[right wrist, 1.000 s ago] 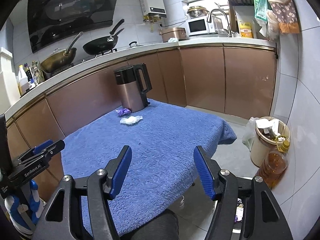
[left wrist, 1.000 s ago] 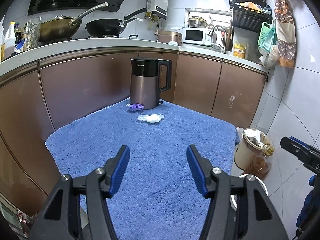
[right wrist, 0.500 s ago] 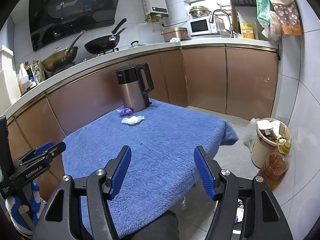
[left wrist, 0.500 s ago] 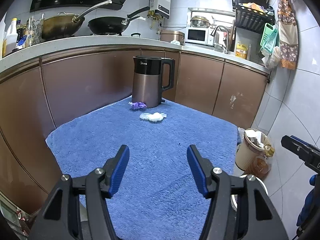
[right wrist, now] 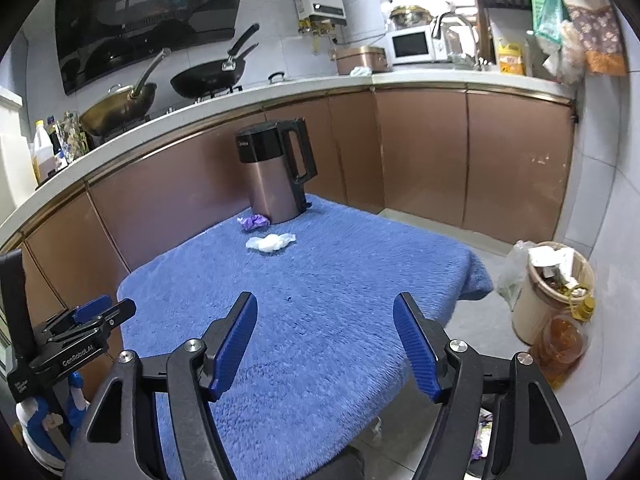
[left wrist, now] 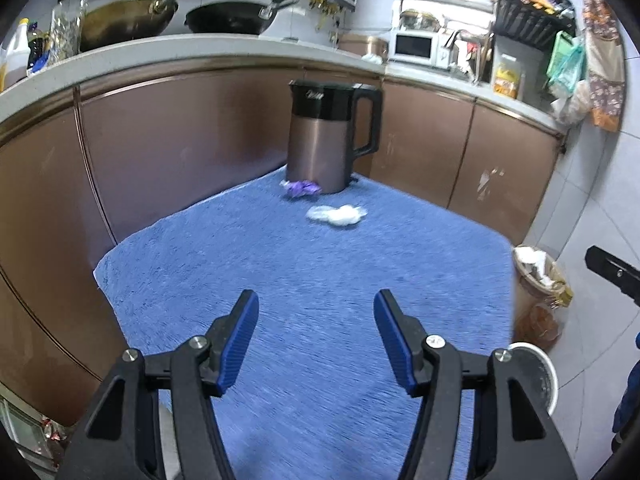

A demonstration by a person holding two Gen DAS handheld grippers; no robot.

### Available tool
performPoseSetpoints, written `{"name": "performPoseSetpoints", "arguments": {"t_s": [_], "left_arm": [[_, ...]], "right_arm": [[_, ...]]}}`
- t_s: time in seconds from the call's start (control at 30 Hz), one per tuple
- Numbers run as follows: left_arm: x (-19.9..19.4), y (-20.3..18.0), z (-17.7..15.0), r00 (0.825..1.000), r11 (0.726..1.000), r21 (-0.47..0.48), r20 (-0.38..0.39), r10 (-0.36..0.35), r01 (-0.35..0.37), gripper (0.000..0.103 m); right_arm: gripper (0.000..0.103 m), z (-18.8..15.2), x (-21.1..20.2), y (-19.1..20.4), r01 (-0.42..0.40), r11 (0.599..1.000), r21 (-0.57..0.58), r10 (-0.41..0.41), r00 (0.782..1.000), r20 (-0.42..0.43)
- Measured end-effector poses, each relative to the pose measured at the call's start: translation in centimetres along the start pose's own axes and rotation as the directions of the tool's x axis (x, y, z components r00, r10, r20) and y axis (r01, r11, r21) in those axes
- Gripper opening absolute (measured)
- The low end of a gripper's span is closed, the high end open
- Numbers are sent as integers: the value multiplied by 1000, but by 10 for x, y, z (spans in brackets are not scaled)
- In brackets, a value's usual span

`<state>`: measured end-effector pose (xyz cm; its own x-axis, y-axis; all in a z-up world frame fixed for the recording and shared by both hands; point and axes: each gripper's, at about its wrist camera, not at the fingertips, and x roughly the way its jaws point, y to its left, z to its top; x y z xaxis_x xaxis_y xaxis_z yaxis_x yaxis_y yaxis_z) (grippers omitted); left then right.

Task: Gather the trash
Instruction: 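Grasp the purple wrapper by the kettle with the left tool while the right tool grasps the clear plastic wrapper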

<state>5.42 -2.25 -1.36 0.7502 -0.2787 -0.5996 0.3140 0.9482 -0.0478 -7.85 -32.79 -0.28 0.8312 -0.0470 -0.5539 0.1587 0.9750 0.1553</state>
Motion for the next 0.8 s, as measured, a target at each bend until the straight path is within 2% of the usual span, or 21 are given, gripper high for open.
{"name": "performPoseSetpoints", "arguments": {"t_s": [0.23, 0.3, 0.5, 0.6, 0.7, 0.8], "left_arm": [[74, 36, 41, 997, 1000, -8, -77, -9, 8, 58], [94, 42, 55, 996, 1000, -13, -89, -18, 17, 61], [182, 54, 102, 984, 995, -56, -148, -95, 88, 65], [231, 54, 119, 980, 996, -43, -177, -86, 80, 66], [278, 58, 134, 970, 992, -87, -220, -104, 86, 66], [313, 63, 146, 965, 979, -177, -222, -141, 102, 66]], "right_arm": [[70, 17, 78, 17, -70, 997, -34, 67, 995, -75], [70, 23, 104, 24, -95, 994, -48, 90, 991, -95], [70, 37, 187, 39, -179, 983, -35, 171, 972, -163], [70, 41, 227, 49, -198, 979, -48, 185, 963, -198], [70, 45, 263, 51, -237, 971, -6, 229, 945, -234], [70, 46, 295, 54, -253, 966, 48, 257, 932, -257]]}}
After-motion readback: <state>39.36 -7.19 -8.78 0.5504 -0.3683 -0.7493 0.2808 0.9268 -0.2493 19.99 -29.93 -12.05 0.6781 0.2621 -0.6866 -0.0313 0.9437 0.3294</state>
